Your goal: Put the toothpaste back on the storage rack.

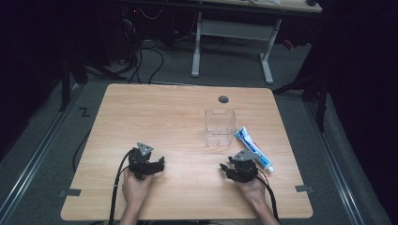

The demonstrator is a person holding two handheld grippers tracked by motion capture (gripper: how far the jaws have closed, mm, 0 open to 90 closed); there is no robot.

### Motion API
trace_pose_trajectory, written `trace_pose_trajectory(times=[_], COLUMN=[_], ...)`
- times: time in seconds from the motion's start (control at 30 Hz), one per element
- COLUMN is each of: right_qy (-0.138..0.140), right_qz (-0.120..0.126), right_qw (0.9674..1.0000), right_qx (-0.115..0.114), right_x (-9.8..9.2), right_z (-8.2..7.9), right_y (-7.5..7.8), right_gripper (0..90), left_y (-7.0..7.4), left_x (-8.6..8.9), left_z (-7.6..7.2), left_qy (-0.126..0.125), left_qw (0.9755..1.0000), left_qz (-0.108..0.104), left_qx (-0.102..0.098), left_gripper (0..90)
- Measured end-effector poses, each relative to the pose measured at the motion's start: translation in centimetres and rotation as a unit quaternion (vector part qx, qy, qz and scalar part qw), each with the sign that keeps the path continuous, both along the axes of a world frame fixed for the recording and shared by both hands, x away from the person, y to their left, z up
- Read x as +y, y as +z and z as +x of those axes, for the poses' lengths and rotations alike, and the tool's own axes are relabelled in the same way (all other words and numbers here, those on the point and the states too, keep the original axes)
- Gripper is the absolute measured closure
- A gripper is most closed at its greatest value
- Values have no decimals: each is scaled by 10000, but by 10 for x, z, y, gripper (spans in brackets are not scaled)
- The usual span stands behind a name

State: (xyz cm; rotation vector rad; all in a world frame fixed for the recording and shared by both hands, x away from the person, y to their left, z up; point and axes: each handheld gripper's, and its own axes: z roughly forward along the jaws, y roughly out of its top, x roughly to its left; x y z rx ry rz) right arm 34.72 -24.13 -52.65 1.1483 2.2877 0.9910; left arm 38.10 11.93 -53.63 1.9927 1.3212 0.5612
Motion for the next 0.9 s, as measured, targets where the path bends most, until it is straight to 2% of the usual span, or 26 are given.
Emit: trace_pose_trajectory(times=[0.2,0.47,0.53,0.57,0.73,0.8,0.87,0.9], right_qy=[-98,-122,-170,-234,-380,-414,-366,-352], right_qz=[0,-97,-46,-100,-206,-290,-258,-310], right_qw=[9997,9995,9995,9993,9985,9980,9983,9980], right_qx=[-204,-264,-245,-279,-337,-386,-361,-433], right_x=[-9,-19,-22,-25,-33,-38,-41,-43], right_z=[-8,-16,-18,-19,-16,-14,-12,-12], right_y=[12,23,25,27,33,40,46,50], right_gripper=[538,566,565,561,533,519,506,503], left_y=[0,0,0,0,0,0,0,0], left_x=[0,0,0,0,0,0,0,0], left_z=[0,0,0,0,0,-1,-1,-1], left_qy=[-9,-10,-14,-18,-19,-22,-26,-26], left_qw=[10000,10000,10000,10000,10000,10000,10000,10000], left_qz=[-6,-7,-8,-8,-10,-7,-4,-5], left_qx=[-2,-1,0,-1,1,4,5,3], left_gripper=[194,194,194,194,194,194,194,193])
